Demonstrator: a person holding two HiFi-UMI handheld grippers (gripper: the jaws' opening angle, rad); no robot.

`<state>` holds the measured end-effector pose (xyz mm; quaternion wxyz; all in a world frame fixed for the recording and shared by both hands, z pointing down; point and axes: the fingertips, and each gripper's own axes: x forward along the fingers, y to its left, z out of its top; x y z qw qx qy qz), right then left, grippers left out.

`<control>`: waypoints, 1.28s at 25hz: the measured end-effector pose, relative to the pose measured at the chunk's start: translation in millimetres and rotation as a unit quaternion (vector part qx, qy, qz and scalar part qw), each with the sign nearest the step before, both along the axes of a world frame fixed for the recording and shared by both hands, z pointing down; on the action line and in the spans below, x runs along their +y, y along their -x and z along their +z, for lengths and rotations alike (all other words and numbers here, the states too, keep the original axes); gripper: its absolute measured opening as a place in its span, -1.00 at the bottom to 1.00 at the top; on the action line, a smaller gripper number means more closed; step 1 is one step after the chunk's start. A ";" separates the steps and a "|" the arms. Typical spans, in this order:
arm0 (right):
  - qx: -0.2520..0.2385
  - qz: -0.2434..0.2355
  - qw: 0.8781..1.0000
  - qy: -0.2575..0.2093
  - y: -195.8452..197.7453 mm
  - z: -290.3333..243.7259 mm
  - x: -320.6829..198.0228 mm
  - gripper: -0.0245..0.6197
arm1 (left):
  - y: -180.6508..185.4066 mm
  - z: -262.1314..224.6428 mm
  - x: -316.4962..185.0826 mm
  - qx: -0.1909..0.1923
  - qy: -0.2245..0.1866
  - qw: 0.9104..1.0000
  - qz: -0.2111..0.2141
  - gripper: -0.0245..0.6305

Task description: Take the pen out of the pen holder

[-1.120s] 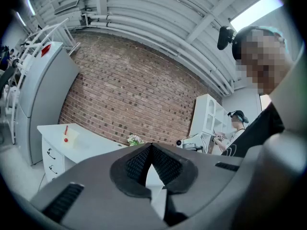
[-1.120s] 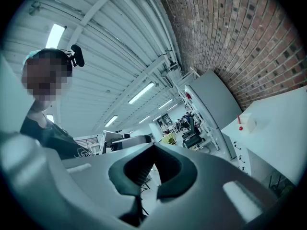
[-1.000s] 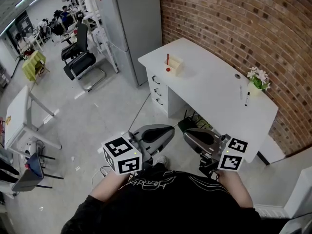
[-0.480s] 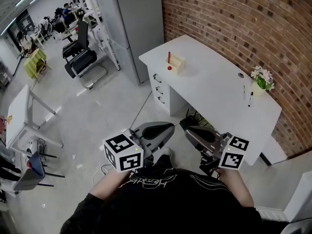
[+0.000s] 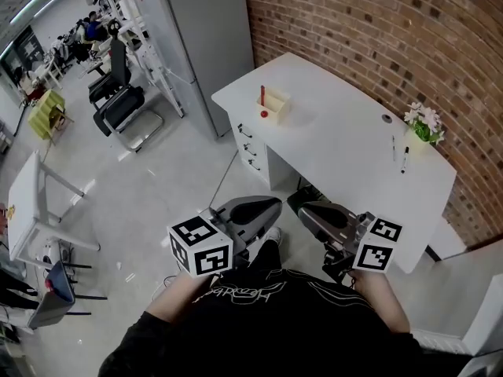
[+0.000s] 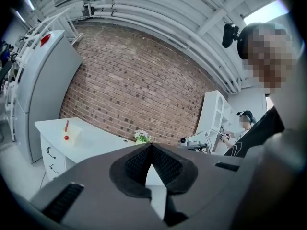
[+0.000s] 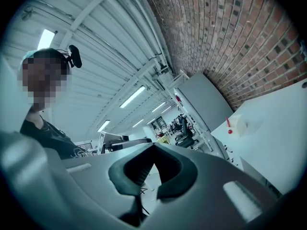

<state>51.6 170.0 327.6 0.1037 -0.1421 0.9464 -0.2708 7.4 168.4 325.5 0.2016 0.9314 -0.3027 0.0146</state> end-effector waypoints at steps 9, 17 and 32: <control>0.001 0.029 0.999 0.015 4.7 7.7 -75.2 -0.91 | 4.4 8.4 -76.5 -0.001 0.016 1.000 0.026 -0.92; 0.009 0.038 0.999 0.026 20.4 3.0 -150.3 -0.91 | 23.9 7.3 -155.2 0.005 0.031 0.999 0.027 -0.92; 0.022 0.050 0.996 0.073 43.7 25.5 -266.4 -0.91 | 48.2 34.4 -278.4 0.002 0.074 0.997 0.031 -0.92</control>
